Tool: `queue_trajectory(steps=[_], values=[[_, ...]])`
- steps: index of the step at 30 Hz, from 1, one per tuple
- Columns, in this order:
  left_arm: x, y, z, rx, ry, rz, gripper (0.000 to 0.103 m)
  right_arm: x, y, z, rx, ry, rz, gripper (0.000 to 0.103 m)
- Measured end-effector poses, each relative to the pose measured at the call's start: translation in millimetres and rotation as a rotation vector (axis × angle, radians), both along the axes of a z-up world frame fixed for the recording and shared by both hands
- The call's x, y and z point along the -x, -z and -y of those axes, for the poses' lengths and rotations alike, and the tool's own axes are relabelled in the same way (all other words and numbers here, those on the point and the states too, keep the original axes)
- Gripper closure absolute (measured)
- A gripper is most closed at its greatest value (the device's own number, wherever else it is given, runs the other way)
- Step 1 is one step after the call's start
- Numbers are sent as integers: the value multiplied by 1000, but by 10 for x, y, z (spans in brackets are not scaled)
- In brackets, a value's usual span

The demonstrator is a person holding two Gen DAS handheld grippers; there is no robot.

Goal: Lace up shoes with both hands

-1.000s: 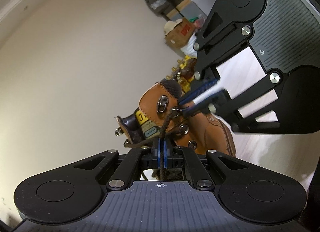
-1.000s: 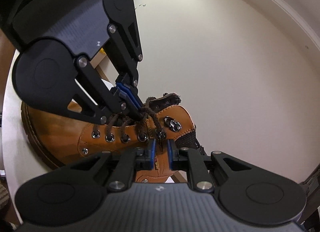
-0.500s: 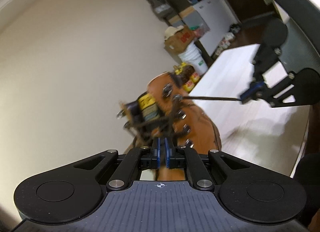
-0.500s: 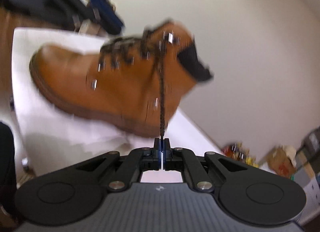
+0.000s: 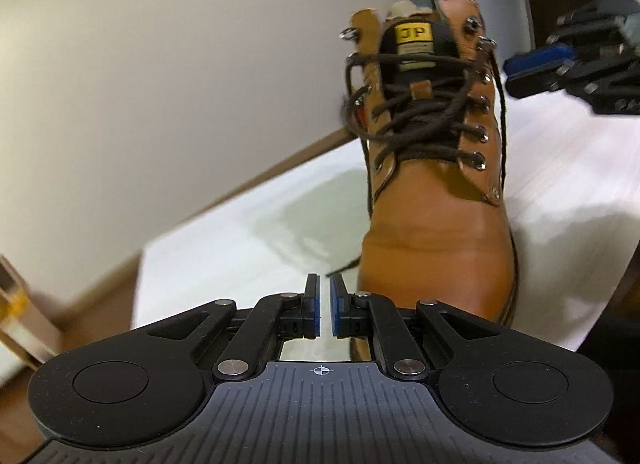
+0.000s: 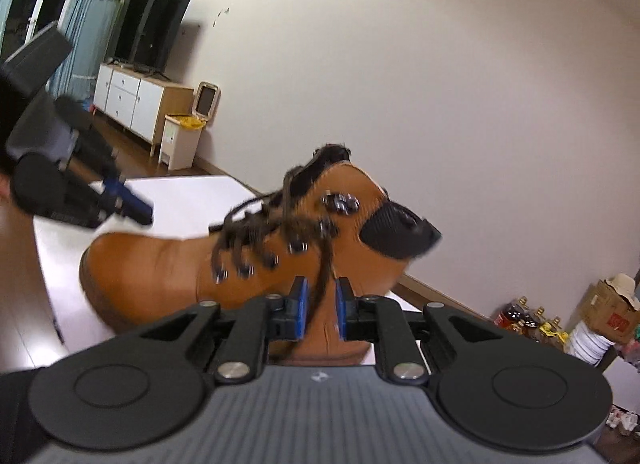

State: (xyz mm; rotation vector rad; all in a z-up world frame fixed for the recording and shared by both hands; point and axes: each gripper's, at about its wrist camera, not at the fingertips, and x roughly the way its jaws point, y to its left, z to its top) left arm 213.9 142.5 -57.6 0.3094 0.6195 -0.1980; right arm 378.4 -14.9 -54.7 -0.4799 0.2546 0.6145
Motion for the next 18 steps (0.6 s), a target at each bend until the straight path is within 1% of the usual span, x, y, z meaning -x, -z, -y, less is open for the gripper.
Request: queue_trajectory(steps=[2, 3, 4, 5, 7, 8, 10, 11, 12, 14, 15, 17, 18], values=[[-29, 22, -76, 70, -2, -14, 98, -64, 4, 2, -26, 1, -17, 88], [-56, 40, -114, 100, -4, -21, 98, -60, -6, 33, -39, 3, -30, 92], [-78, 54, -156, 131, -2, -26, 98, -64, -11, 71, -49, 14, -54, 101], [-85, 58, -175, 145, -2, -28, 98, -79, 1, 91, -52, 27, -77, 101], [-121, 85, -225, 167, -10, -34, 97, -128, 150, 89, -21, 58, -106, 101], [-132, 102, -240, 163, -14, -32, 97, -142, 226, 134, -2, 84, -119, 101], [-154, 134, -259, 166, -21, -34, 97, -137, 278, 277, 23, 133, -148, 101], [-155, 138, -269, 171, -20, -36, 99, -122, 299, 347, 26, 146, -163, 101], [-172, 157, -267, 176, -17, -37, 101, -97, 305, 424, 21, 150, -184, 101], [-158, 183, -269, 181, -31, -18, 95, -45, 336, 495, 34, 151, -207, 101], [-162, 191, -275, 181, -36, -14, 95, -20, 346, 515, 39, 149, -215, 101], [-178, 204, -300, 179, -58, -3, 95, 28, 340, 546, 32, 135, -237, 101], [-186, 210, -313, 177, -69, 3, 97, 50, 330, 561, 19, 125, -258, 101]])
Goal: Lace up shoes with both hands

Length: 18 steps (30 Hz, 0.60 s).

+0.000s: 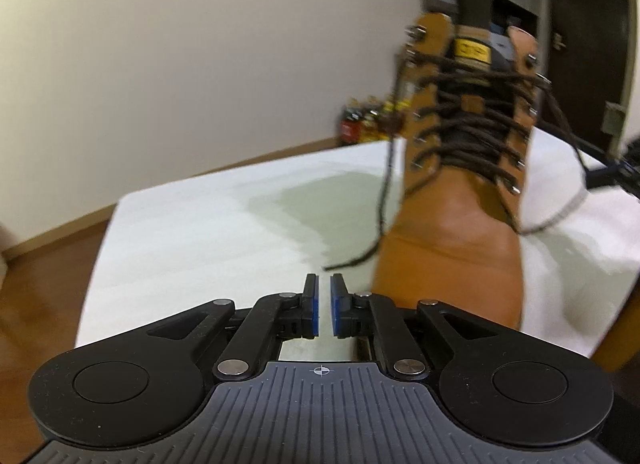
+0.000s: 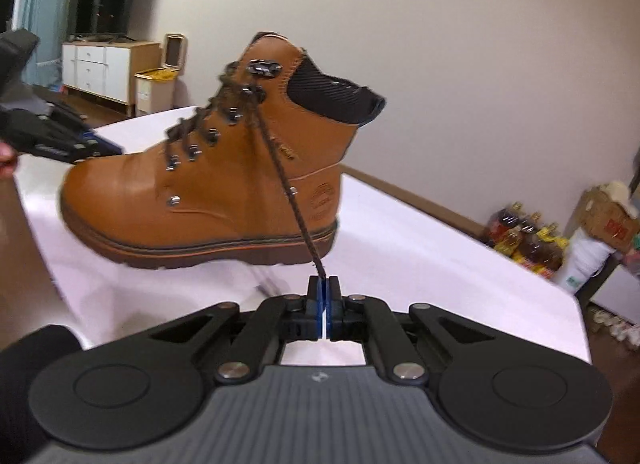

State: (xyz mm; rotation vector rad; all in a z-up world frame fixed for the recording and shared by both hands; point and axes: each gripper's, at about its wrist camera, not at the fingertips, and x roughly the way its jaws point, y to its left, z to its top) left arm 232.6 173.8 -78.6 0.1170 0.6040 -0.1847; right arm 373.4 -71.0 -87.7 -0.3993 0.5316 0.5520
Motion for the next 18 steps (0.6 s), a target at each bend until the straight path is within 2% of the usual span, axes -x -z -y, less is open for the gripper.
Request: queue_trajectory(steps=[8, 10, 13, 18], values=[[-1, -31, 26, -65, -10, 30, 94, 116, -113, 167, -334, -140, -298, 101], [-19, -20, 37, -67, 9, 13, 100, 141, -126, 161, -359, -152, -315, 101], [-11, -40, 46, -76, 28, 2, 100, 158, -126, 130, -360, -156, -318, 101], [81, -48, 79, -39, 91, -15, 103, 155, -119, 128, -374, -146, -318, 101]])
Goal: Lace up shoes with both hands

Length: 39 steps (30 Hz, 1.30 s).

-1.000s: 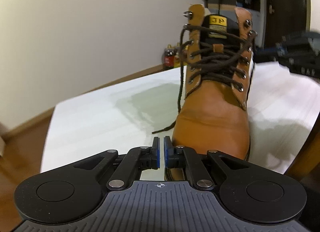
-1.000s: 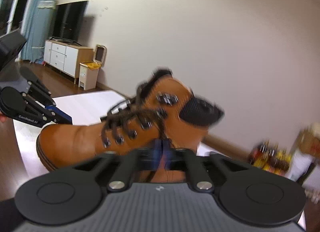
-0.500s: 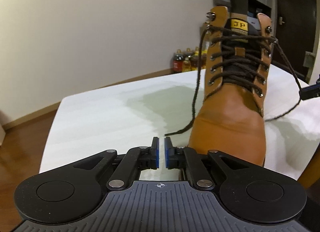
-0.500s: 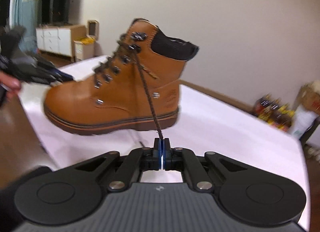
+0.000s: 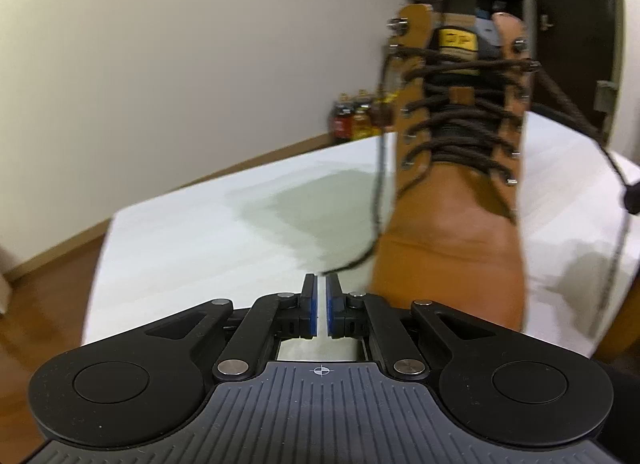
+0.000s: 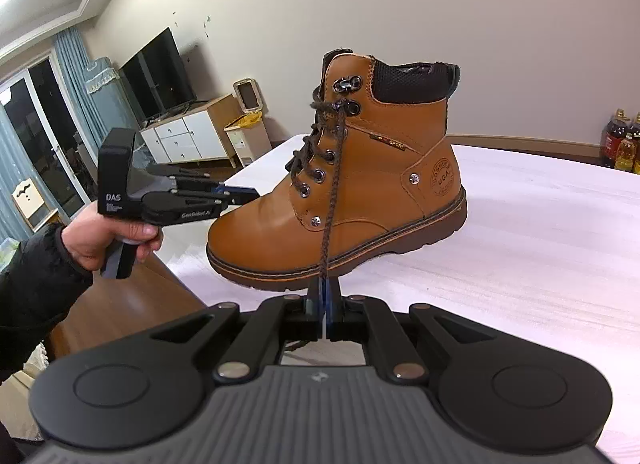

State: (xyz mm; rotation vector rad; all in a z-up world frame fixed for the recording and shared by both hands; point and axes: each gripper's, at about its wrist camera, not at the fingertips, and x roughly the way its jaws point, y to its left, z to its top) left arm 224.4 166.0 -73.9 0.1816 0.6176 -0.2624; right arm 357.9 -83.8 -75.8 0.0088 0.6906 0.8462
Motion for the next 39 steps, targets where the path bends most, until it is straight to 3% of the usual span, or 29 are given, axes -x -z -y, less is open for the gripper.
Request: queue_trajectory(steps=[8, 15, 18, 19, 21, 24, 27, 32, 36, 39], values=[[308, 14, 220, 9, -24, 25, 103, -92, 24, 181, -83, 47, -56, 101], [698, 1, 613, 21, 65, 19, 103, -81, 24, 363, -186, 59, -120, 101], [769, -9, 738, -16, 114, 30, 103, -75, -20, 382, -219, 49, -139, 101], [775, -28, 731, -26, 113, 42, 96, -73, -53, 362, -219, 38, -139, 101], [777, -91, 662, -11, 72, 72, 94, -78, -145, 294, -241, 1, -139, 101], [814, -206, 534, -12, 2, 123, 94, -123, -277, 247, -387, -35, -157, 101], [869, -309, 406, -18, -44, 148, 94, -226, -297, 269, -560, 5, -182, 101], [941, -289, 344, -14, -44, 140, 94, -328, -26, 187, -455, 95, -195, 100], [972, -242, 499, 26, 71, 150, 94, -343, 279, 216, -383, 144, -250, 100], [928, -259, 686, -13, 180, 160, 92, -342, 365, 246, -369, 155, -267, 100]])
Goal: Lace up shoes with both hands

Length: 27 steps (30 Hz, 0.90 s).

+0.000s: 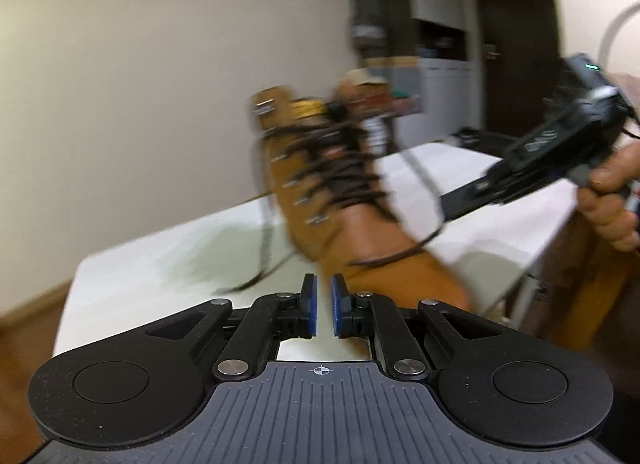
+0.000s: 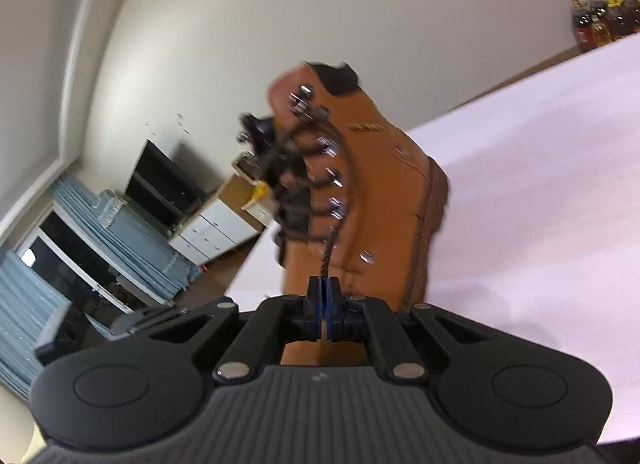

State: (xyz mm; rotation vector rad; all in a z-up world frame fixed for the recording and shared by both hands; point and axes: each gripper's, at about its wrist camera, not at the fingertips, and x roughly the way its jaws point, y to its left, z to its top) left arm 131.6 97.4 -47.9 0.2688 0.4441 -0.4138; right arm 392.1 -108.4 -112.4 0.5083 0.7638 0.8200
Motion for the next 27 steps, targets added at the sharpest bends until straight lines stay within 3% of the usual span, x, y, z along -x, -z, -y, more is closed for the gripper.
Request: queue_trajectory(steps=[4, 9, 12, 16, 19, 24, 27], values=[[-131, -24, 111, -22, 23, 6, 92, 13, 25, 45, 17, -3, -32, 90], [-266, 15, 110, 6, 10, -16, 92, 131, -62, 16, 88, -46, 1, 89], [-291, 64, 122, 4, 11, -28, 92, 284, -198, -108, 201, -115, 158, 89], [-279, 108, 115, 7, 1, -35, 92, 491, -330, -504, 438, -270, 491, 88], [-271, 111, 110, 13, -4, -33, 92, 536, -325, -693, 535, -366, 621, 89], [-244, 115, 36, 40, -15, -29, 92, 506, -282, -916, 680, -556, 768, 89], [-239, 121, -24, 67, -14, -46, 92, 434, -297, -912, 688, -622, 775, 88]])
